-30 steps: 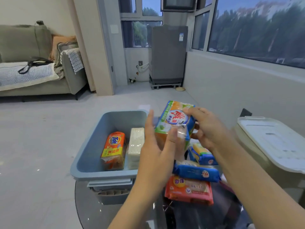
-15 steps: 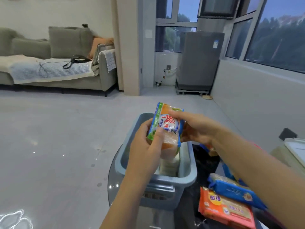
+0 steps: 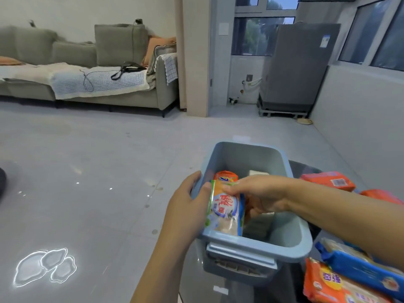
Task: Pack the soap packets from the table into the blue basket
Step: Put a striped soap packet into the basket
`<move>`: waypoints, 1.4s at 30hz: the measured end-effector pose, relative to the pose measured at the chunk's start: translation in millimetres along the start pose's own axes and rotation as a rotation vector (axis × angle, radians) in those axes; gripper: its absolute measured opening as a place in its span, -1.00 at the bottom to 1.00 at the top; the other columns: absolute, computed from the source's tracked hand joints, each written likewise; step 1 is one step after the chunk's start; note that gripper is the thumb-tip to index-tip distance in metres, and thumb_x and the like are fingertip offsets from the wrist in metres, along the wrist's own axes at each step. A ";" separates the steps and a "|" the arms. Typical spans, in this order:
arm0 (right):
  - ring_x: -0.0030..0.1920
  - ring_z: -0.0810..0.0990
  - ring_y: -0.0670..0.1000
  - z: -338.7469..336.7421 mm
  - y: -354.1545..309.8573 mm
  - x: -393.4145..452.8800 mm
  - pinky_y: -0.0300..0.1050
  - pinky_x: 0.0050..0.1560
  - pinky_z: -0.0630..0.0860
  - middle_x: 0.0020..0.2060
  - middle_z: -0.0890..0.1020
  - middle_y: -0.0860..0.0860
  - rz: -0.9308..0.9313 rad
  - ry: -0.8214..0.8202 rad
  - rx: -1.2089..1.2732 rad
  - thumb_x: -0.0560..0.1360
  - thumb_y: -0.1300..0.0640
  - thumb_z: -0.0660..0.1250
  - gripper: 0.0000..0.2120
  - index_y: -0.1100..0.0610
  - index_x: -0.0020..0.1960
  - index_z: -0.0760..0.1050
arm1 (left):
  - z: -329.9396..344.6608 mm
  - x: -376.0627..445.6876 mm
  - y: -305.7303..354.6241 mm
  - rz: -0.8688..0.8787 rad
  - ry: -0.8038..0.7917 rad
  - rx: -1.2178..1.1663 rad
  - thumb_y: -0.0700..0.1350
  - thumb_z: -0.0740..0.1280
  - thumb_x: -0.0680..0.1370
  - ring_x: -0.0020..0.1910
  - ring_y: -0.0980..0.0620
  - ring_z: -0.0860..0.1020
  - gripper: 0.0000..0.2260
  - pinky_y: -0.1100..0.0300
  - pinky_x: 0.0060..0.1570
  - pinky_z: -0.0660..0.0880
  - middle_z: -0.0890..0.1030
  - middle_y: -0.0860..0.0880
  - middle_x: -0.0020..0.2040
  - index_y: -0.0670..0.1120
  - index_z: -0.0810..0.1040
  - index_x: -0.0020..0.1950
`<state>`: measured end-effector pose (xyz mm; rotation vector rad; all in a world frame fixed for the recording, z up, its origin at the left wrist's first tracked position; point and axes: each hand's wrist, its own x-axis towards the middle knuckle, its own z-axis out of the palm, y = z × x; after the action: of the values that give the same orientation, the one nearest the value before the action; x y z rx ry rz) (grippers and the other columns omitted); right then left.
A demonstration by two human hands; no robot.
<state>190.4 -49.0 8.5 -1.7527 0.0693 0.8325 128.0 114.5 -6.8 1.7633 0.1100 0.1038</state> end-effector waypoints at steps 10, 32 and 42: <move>-0.17 0.65 0.12 -5.4 -9.4 6.5 0.17 0.04 0.52 -0.12 0.64 0.17 0.127 -0.094 0.008 0.55 0.17 0.22 -0.73 0.29 0.19 0.41 | -2.2 0.9 -5.7 -0.049 -0.059 -0.216 -0.16 0.30 0.55 -0.12 0.07 0.65 -0.69 0.30 -0.33 0.60 0.57 0.23 -0.08 0.32 0.46 -0.04; 0.01 0.57 0.19 -3.7 -4.7 19.8 0.23 0.11 0.49 0.00 0.60 0.19 0.287 -0.131 0.076 0.57 0.06 0.18 -0.70 0.24 0.19 0.44 | -0.4 3.5 -7.6 -0.073 -0.037 -0.386 -0.15 0.29 0.56 -0.15 0.12 0.66 -0.72 0.27 -0.35 0.57 0.59 0.25 -0.11 0.27 0.51 -0.13; -0.01 0.59 0.16 17.6 6.9 36.5 0.25 0.16 0.46 -0.04 0.60 0.16 0.318 0.039 -0.071 0.59 0.19 0.14 -0.78 0.22 0.20 0.38 | 0.8 2.6 -10.1 -0.072 -0.035 -0.351 -0.16 0.29 0.56 -0.36 0.46 0.56 -0.73 0.44 -0.53 0.45 0.50 0.28 -0.13 0.22 0.43 0.11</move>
<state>206.0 -23.4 -19.6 -1.8522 0.3560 1.0404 130.6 116.0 -16.8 1.4090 0.1216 0.0366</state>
